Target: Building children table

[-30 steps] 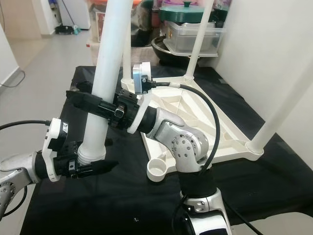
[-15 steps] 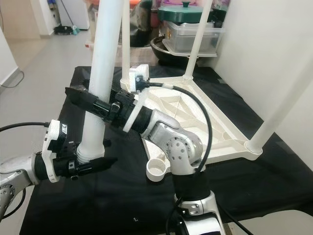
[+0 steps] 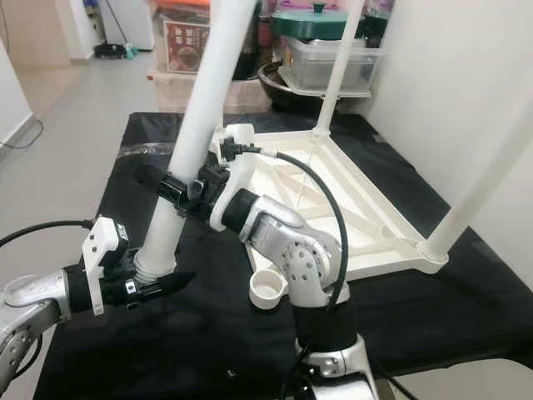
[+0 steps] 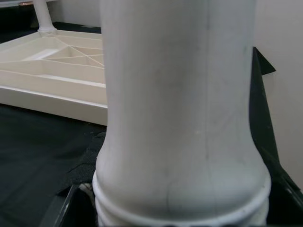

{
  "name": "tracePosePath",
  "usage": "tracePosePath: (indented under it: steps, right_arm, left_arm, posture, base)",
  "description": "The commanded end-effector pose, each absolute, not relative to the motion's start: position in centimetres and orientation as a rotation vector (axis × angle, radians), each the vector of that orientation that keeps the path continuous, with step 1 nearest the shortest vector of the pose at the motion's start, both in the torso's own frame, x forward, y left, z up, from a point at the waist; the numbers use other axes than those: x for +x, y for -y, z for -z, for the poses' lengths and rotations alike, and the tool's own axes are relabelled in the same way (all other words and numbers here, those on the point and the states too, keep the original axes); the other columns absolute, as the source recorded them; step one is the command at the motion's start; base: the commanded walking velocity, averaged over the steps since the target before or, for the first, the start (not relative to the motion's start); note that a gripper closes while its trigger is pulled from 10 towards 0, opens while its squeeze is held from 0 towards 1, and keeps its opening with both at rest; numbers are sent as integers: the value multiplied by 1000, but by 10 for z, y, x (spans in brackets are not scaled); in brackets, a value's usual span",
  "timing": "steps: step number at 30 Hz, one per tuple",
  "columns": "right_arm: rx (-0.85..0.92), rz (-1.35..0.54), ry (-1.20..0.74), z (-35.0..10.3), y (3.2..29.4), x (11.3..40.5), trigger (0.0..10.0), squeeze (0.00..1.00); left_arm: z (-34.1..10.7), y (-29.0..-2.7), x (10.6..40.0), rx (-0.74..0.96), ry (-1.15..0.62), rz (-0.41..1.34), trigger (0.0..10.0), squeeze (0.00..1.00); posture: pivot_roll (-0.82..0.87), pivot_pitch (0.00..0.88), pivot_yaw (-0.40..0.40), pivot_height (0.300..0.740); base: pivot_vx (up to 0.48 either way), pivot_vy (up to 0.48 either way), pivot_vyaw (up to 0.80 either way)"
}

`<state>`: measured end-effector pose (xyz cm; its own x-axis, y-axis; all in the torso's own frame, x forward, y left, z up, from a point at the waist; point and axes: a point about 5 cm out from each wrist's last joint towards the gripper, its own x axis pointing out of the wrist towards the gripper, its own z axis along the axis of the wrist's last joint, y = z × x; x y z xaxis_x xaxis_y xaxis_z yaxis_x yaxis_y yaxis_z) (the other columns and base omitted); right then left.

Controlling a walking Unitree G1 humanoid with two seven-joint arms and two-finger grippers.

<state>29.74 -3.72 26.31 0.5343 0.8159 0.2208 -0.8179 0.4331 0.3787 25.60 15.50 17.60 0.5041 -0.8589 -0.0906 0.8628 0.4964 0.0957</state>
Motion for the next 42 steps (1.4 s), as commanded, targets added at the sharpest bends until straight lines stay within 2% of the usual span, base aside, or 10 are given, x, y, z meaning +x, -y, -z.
tracePosePath:
  steps: [1, 8, 9, 27, 28, 29, 36, 38, 42]
  right_arm:
    - [529, -1008, -17, -261, 34, 294, 10000, 0]
    - [623, -1013, -48, -257, 22, 284, 10000, 0]
    - [636, -1008, -46, -257, 21, 283, 78, 0]
    - [587, -955, -39, -251, 21, 282, 0, 0]
    - [586, -953, -36, -251, 21, 282, 0, 0]
    - [585, -952, -34, -252, 22, 282, 0, 0]
    - [529, -943, -10, -250, 31, 284, 0, 0]
    - [522, -944, -9, -250, 32, 285, 0, 0]
    - [407, -957, 17, -247, 52, 292, 0, 0]
  left_arm:
    - [-174, -144, 256, 162, -15, 1073, 10000, 0]
    - [-172, -137, 264, 170, 8, 1043, 10000, 0]
    - [-172, -136, 265, 169, 11, 1040, 10000, 0]
    - [-168, -132, 264, 179, 28, 1038, 10000, 0]
    - [-168, -133, 265, 175, 36, 1028, 10000, 282]
    - [-169, -133, 267, 153, 39, 1021, 10000, 1000]
    - [-176, -146, 273, 93, 78, 931, 10000, 1000]
    - [-176, -147, 272, 90, 78, 934, 10000, 1000]
    - [-180, -149, 255, 17, 61, 1009, 10000, 1000]
  posture:
    - [64, 0, -89, 740]
    - [54, 0, -83, 740]
    - [52, 0, -81, 740]
    - [57, 0, -83, 740]
    - [58, 0, -83, 740]
    - [58, 0, -81, 740]
    - [63, 0, -80, 740]
    - [64, 0, -80, 740]
    - [65, 0, -84, 740]
  base:
    - [0, 0, 0]
    - [0, 0, 0]
    - [0, 0, 0]
    - [0, 0, 0]
    - [0, 0, 0]
    - [0, 0, 0]
    - [0, 0, 0]
    - [0, 0, 0]
    - [0, 0, 0]
